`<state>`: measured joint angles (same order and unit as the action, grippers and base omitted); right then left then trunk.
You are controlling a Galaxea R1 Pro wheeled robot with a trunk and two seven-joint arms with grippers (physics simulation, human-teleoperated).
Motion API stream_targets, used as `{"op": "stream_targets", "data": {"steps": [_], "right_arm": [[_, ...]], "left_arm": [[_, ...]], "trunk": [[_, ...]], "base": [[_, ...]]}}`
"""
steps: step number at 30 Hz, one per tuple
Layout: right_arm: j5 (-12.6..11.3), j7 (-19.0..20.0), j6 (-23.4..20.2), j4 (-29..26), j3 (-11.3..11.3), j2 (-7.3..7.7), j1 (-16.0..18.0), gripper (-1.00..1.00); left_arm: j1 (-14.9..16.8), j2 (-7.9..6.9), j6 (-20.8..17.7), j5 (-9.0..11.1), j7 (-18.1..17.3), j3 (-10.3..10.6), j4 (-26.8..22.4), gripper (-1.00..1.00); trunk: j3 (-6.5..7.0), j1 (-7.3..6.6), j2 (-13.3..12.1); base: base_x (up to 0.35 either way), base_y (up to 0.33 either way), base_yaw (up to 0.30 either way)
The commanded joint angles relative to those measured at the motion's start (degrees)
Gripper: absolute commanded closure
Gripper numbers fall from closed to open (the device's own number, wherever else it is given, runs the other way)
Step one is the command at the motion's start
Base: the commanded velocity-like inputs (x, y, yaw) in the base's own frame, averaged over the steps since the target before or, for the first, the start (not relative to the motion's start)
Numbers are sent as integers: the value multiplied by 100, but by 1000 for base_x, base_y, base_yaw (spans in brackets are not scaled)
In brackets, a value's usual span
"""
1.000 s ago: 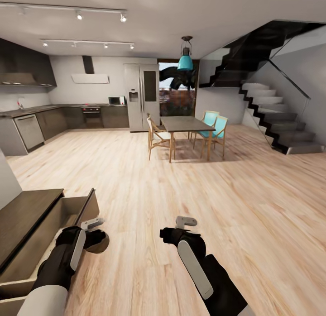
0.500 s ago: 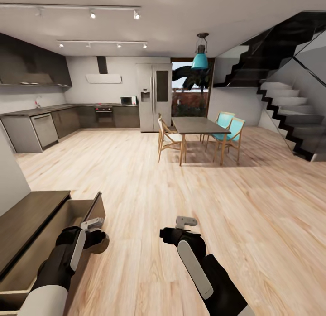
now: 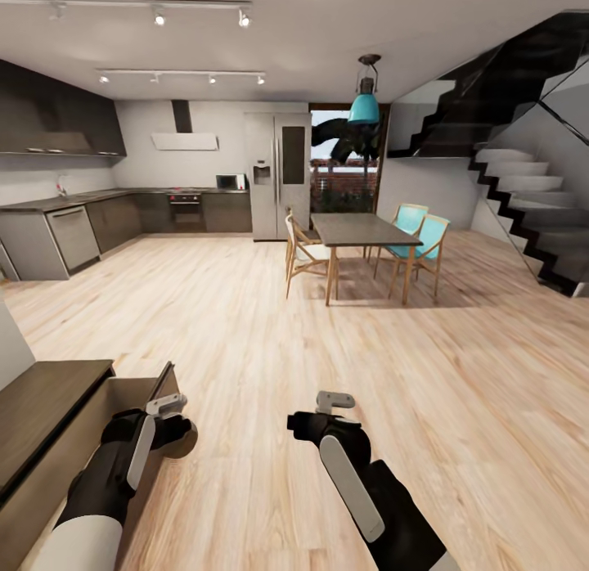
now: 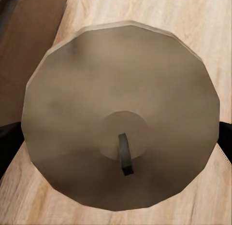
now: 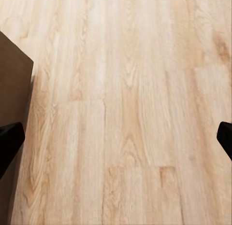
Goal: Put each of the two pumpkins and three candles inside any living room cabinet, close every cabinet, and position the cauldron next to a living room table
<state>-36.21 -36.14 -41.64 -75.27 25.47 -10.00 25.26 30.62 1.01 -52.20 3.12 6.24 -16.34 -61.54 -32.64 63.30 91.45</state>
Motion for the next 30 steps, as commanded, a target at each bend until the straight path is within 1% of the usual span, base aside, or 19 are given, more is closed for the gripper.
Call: {"op": "stream_targets", "data": {"steps": [1,7,21,30], "right_arm": [[-51,-59,-6,-6,30,0,5,-100],[-47,-60,-2,-6,78,0,5,-100],[-52,-59,-2,-6,81,0,5,-100],[-53,-60,-2,-6,87,0,5,-100]], "left_arm": [[5,5,-18,39,35,-10,-7,100],[5,5,-10,39,35,-10,-7,100],[5,5,-9,39,35,-10,-7,100],[5,5,-9,39,35,-10,-7,100]], "trunk": [[-6,3,3],[-6,3,3],[-6,3,3],[-6,3,3]], "base": [[337,0,0],[336,-19,0],[336,-103,0],[336,-8,1]]}}
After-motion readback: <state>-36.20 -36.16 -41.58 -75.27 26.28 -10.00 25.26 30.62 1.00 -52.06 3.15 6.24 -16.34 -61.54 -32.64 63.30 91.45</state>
